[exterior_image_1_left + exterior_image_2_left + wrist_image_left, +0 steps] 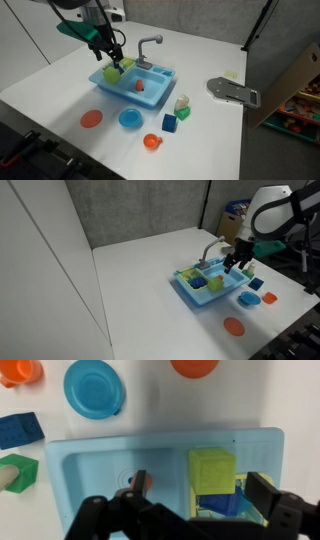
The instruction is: Put the light green object on the sink
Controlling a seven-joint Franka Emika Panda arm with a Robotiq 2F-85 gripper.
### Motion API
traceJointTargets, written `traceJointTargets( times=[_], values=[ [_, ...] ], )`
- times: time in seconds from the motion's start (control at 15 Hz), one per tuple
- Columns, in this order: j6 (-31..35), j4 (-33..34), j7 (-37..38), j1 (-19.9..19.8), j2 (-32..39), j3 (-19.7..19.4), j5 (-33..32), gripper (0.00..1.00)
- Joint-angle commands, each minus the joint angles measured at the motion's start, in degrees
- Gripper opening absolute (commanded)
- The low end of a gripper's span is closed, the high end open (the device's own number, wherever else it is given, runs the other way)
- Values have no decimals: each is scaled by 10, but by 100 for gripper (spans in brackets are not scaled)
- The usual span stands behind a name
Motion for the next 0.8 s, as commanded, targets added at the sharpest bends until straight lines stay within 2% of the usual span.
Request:
traceJointTargets(
  times=[0.0, 0.47, 0.73],
  values=[
    [-66, -6, 51, 13, -59, -31, -67, 100],
    [-192, -8, 66, 1, -163, -37, -119, 100],
    [-254, -3, 44, -4, -224, -34, -104, 100]
  ],
)
